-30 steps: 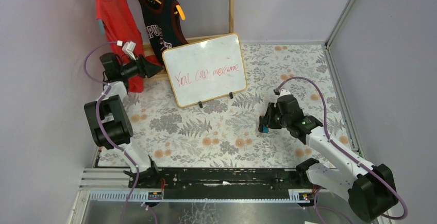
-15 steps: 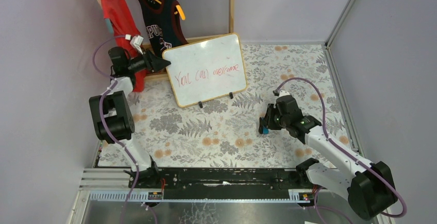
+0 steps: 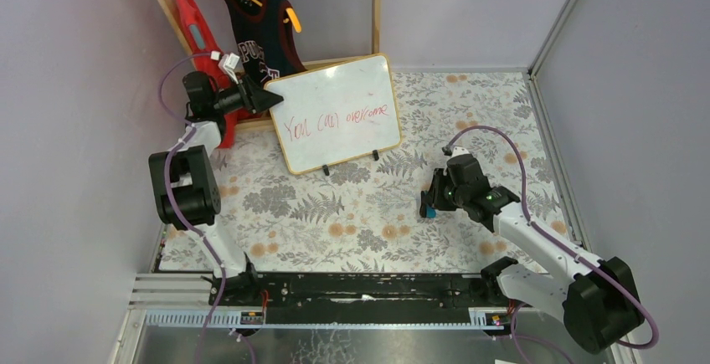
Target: Erase the whiteboard
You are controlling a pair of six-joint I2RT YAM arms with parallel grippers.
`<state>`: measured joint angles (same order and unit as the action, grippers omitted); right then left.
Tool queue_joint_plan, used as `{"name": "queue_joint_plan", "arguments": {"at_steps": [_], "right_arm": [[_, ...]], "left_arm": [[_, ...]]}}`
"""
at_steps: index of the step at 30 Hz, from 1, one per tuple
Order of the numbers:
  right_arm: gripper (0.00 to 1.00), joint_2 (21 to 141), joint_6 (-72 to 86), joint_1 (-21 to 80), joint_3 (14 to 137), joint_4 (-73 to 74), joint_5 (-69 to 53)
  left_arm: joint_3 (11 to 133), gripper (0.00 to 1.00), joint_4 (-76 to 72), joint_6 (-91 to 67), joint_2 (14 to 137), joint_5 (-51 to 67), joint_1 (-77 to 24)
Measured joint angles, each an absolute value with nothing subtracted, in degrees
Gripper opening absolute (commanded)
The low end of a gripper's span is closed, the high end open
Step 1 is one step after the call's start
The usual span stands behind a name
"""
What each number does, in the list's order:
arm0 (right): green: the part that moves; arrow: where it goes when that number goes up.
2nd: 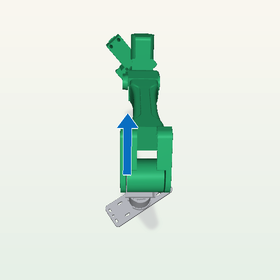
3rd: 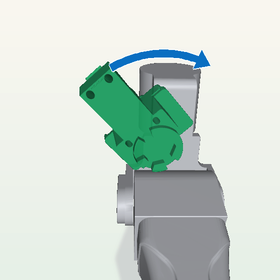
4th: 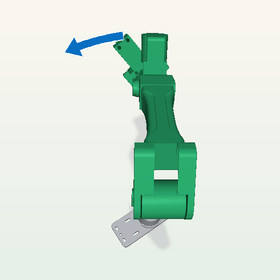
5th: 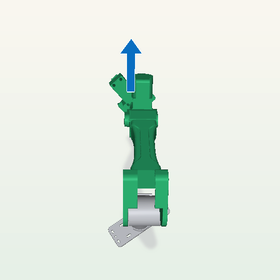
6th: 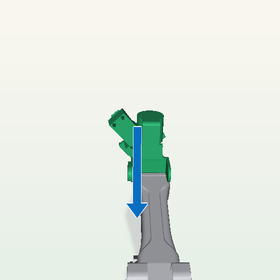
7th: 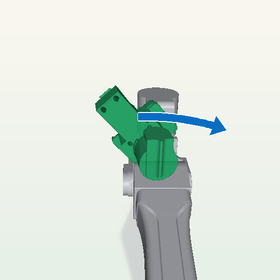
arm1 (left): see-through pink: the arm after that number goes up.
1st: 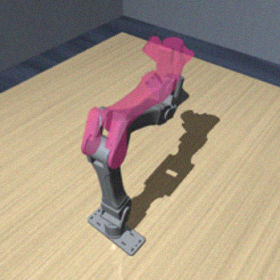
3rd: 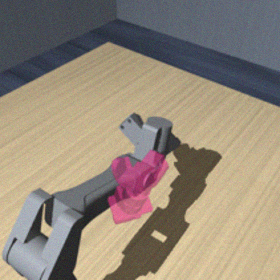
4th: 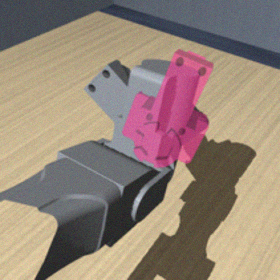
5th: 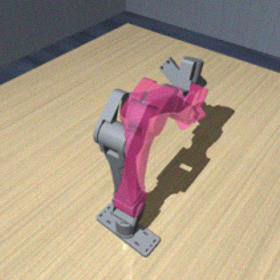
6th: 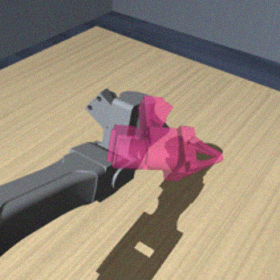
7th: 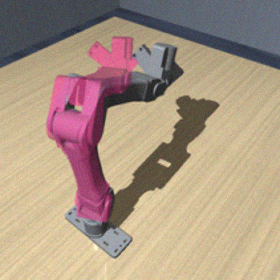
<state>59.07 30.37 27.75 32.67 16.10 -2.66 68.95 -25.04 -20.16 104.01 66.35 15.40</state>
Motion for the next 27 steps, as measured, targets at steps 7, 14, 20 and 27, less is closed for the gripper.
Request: {"name": "queue_joint_plan", "arguments": {"at_steps": [7,14,20,27], "right_arm": [[0.0,59.6,30.2,27.7,32.7,16.0,-2.7],[0.0,59.6,30.2,27.7,32.7,16.0,-2.7],[0.0,59.6,30.2,27.7,32.7,15.9,-2.7],[0.0,59.7,30.2,27.7,32.7,15.9,-2.7]], "left_arm": [[69.4,0.33,-27.4,-22.5,104.6,66.8,15.0],[69.4,0.26,-27.5,-22.7,104.8,66.9,15.0],[69.5,0.17,-27.5,-22.7,105.1,66.9,15.0],[70.5,0.02,-27.0,-22.2,105.5,68.1,15.0]]}}
